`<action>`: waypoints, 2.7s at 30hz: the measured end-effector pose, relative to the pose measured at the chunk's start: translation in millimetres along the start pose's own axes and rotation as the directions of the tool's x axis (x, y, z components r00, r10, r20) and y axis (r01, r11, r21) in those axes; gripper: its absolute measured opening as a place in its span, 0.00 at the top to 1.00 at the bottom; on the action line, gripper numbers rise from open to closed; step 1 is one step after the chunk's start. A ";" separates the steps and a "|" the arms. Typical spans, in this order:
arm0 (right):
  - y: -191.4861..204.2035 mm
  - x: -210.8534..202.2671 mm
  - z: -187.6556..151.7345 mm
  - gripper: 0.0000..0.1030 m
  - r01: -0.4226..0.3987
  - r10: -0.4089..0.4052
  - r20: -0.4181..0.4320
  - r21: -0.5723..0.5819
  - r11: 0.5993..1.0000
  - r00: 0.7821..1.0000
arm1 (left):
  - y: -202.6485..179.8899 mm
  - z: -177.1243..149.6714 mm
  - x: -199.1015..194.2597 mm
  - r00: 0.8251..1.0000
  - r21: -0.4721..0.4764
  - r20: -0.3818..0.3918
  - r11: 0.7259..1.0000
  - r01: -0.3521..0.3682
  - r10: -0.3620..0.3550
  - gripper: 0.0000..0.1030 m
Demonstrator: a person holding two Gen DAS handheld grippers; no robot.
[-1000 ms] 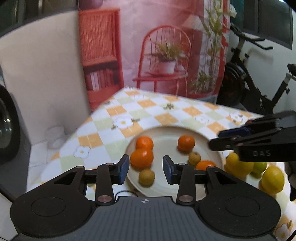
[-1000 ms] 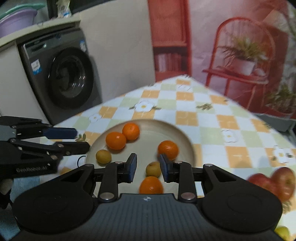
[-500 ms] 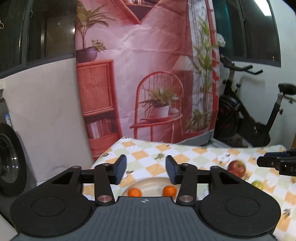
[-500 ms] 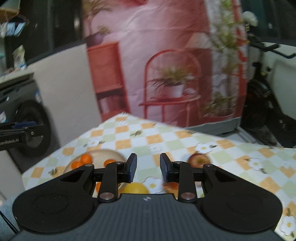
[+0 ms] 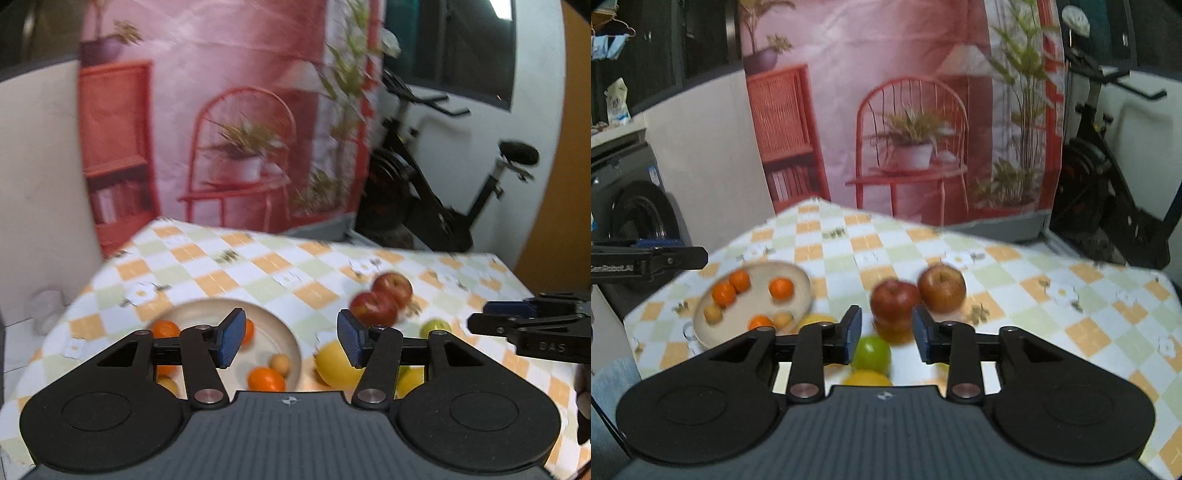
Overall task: Organize fruits
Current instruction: 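Lift both tools away from the plate, then grasp a yellow lemon with the right tool while the left tool grasps another lemon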
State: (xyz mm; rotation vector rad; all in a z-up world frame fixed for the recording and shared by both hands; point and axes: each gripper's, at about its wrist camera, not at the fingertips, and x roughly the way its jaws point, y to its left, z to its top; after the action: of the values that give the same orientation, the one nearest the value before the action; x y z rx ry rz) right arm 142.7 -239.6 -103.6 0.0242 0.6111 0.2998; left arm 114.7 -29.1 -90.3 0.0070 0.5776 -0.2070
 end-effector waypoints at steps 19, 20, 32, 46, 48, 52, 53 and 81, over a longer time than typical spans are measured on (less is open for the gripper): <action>-6.6 39.1 -64.4 0.39 -0.131 0.132 -0.125 0.014 0.991 0.983 | -12.6 -15.1 73.1 0.972 0.012 -0.138 0.981 0.195 -0.191 0.45; -6.1 42.6 -65.9 0.39 -0.137 0.138 -0.135 0.013 0.990 0.981 | -13.9 -15.5 72.7 0.970 0.017 -0.140 0.979 0.201 -0.197 0.45; -10.4 67.7 -74.6 0.45 -0.177 0.177 -0.188 0.017 0.984 0.966 | -21.2 -20.1 82.6 0.955 0.022 -0.179 0.969 0.246 -0.238 0.45; 20.4 77.9 -79.9 0.45 -0.272 0.263 -0.159 -0.035 0.962 0.952 | -14.7 -29.2 98.0 0.909 -0.089 -0.269 0.948 0.306 -0.319 0.47; 23.7 78.9 -80.3 0.45 -0.270 0.260 -0.153 -0.049 0.962 0.953 | -14.0 -33.2 101.8 0.904 -0.099 -0.287 0.948 0.302 -0.318 0.50; 21.2 78.0 -82.3 0.45 -0.277 0.267 -0.155 -0.049 0.960 0.951 | -10.2 -40.3 110.0 0.888 -0.143 -0.311 0.940 0.310 -0.340 0.50; 21.0 77.6 -82.8 0.45 -0.278 0.267 -0.157 -0.053 0.959 0.951 | -9.2 -41.2 111.1 0.884 -0.156 -0.308 0.935 0.318 -0.352 0.50; 11.5 62.8 -86.5 0.49 -0.264 0.258 -0.167 -0.012 0.964 0.952 | -17.5 -49.1 116.2 0.834 -0.221 -0.310 0.888 0.404 -0.457 0.51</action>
State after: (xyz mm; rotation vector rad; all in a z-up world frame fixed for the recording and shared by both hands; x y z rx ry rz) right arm 139.3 -216.4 -208.6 0.0482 0.7677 0.5736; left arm 179.7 -65.4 -193.6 -0.2382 0.9543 -0.6149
